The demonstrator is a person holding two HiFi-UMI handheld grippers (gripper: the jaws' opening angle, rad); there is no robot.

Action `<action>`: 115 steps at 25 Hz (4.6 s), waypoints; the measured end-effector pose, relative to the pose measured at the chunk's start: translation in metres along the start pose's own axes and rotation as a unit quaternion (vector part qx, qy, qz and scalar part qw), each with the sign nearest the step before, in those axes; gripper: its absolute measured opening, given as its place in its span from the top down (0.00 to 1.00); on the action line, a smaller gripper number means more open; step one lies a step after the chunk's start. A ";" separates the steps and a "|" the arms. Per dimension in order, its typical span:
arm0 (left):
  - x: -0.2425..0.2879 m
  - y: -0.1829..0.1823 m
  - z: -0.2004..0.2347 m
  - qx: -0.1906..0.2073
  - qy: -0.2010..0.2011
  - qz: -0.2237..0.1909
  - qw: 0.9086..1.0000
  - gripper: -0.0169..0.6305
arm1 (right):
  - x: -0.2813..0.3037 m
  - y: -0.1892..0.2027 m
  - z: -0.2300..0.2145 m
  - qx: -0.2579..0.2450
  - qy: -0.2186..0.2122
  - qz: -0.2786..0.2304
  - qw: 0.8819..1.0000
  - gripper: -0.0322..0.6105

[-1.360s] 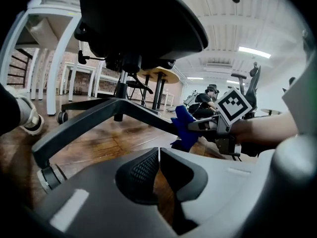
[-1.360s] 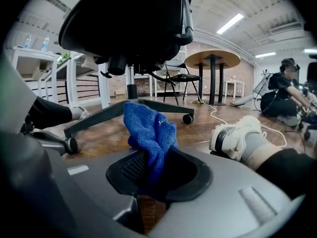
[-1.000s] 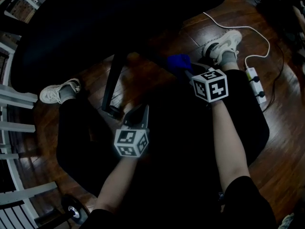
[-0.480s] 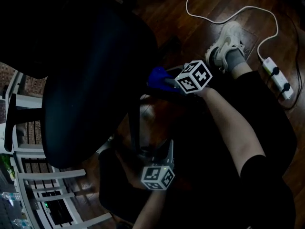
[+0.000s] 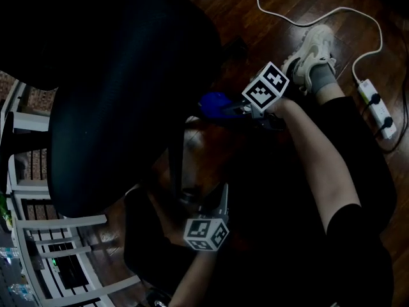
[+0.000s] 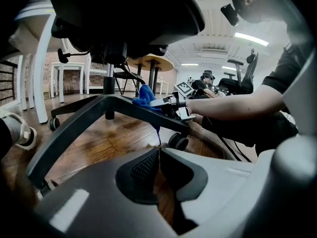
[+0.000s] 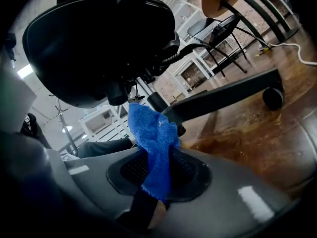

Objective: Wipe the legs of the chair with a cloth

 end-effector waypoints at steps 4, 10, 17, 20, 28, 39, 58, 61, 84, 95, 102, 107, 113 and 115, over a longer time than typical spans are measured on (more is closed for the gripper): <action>0.012 -0.002 -0.011 0.000 0.023 -0.008 1.000 0.95 | -0.019 0.015 0.001 0.009 0.010 0.024 1.000 0.78; 0.020 -0.002 -0.033 0.010 0.052 -0.018 0.998 0.95 | -0.048 0.043 0.002 0.042 0.012 0.064 0.997 0.78; 0.010 0.003 -0.026 0.005 0.047 -0.041 0.998 0.95 | -0.078 0.071 0.009 0.075 0.054 0.063 0.994 0.78; 0.000 0.002 -0.017 -0.010 0.035 -0.062 0.997 0.95 | -0.097 0.086 0.013 0.086 0.081 0.071 0.990 0.78; -0.045 -0.008 0.052 0.058 -0.103 -0.037 0.992 0.95 | -0.120 0.081 0.040 -0.081 0.189 0.047 0.977 0.78; -0.077 0.006 0.155 0.077 -0.189 0.087 0.975 0.71 | -0.086 0.062 0.049 -0.176 0.289 0.042 0.940 0.75; -0.054 0.019 0.167 0.036 -0.132 0.127 0.982 0.77 | -0.103 0.089 -0.002 0.295 0.142 -0.047 0.944 0.81; -0.048 0.018 0.161 0.039 -0.117 0.130 0.984 0.77 | -0.112 0.090 -0.004 0.293 0.148 -0.059 0.943 0.81; -0.051 -0.026 0.206 0.180 -0.154 0.097 0.967 0.66 | -0.046 0.129 0.082 0.229 0.071 -0.018 0.971 0.79; -0.069 0.012 0.087 0.000 0.003 0.008 1.000 0.59 | 0.068 0.149 0.164 0.252 0.047 -0.046 0.966 0.79; -0.076 0.015 0.092 0.031 -0.052 0.023 0.998 0.59 | 0.070 0.140 0.170 0.201 0.048 -0.070 0.976 0.79; -0.088 -0.025 0.078 0.149 -0.106 -0.050 0.982 0.62 | 0.049 0.094 0.118 0.219 0.117 -0.148 0.957 0.79; -0.054 -0.015 0.049 0.119 -0.062 -0.030 0.990 0.64 | 0.066 0.060 0.071 0.273 0.133 -0.181 0.935 0.79; -0.046 -0.009 0.042 0.108 -0.051 -0.024 0.993 0.65 | 0.066 0.053 0.059 0.316 0.145 -0.210 0.914 0.79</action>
Point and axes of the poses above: the fingertips, and each gripper's own axes: x forward along the fingers, z to its left, y out of its underside, the point moved 5 cm from there along -x, backward along the fingers, and after that the axes turned 11 degrees about y, right-handed, at the moved point
